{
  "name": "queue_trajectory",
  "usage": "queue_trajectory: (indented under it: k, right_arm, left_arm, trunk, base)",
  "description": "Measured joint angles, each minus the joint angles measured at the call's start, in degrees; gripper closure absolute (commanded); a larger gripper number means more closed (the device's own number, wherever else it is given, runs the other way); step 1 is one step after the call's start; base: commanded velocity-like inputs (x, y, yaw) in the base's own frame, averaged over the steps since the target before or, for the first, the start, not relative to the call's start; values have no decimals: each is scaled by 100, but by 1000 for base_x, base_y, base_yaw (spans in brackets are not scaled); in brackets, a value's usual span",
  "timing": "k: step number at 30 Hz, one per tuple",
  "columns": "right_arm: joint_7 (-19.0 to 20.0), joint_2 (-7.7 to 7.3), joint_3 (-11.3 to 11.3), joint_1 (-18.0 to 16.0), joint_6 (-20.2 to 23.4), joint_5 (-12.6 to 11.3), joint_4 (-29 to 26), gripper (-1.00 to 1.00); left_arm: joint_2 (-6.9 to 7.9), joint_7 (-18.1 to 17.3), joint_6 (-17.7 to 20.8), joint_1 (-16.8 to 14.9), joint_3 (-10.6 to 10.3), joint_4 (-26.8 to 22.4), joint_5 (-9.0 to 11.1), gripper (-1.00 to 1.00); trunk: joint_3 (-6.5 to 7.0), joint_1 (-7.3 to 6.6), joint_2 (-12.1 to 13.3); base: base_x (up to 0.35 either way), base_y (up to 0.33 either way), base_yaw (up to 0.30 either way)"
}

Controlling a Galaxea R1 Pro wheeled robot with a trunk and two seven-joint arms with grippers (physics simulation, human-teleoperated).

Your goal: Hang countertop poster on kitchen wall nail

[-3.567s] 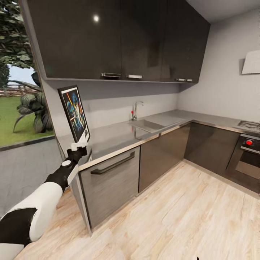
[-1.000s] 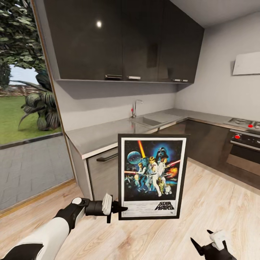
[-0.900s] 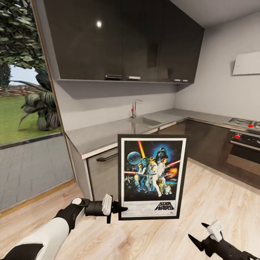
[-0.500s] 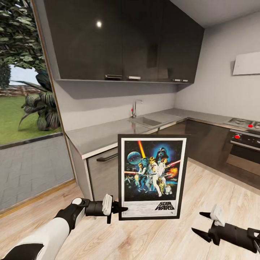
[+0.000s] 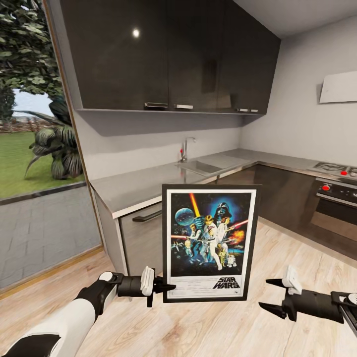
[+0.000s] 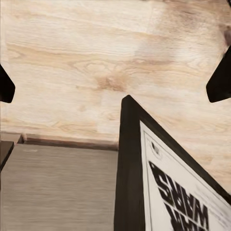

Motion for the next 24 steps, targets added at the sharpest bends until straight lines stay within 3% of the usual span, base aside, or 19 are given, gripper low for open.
queue_trajectory:
  k: [3, 12, 24]
  right_arm:
    - [292, 6, 9, -61, -1, 41, -1, -100]
    - [569, 16, 34, -110, 13, 51, -1, -100]
    - [940, 75, 54, -458, 34, 44, 8, -100]
  left_arm:
    - [-1, 0, 0, 0, 0, 1, 0, 100]
    - [-3, -10, 1, -2, -7, -1, -4, 100]
    - [-9, -18, -4, -1, -8, 4, -9, 100]
  trunk:
    - [0, 0, 0]
    - [0, 0, 0]
    - [0, 0, 0]
  base:
    - [0, 0, 0]
    - [0, 0, 0]
    - [0, 0, 0]
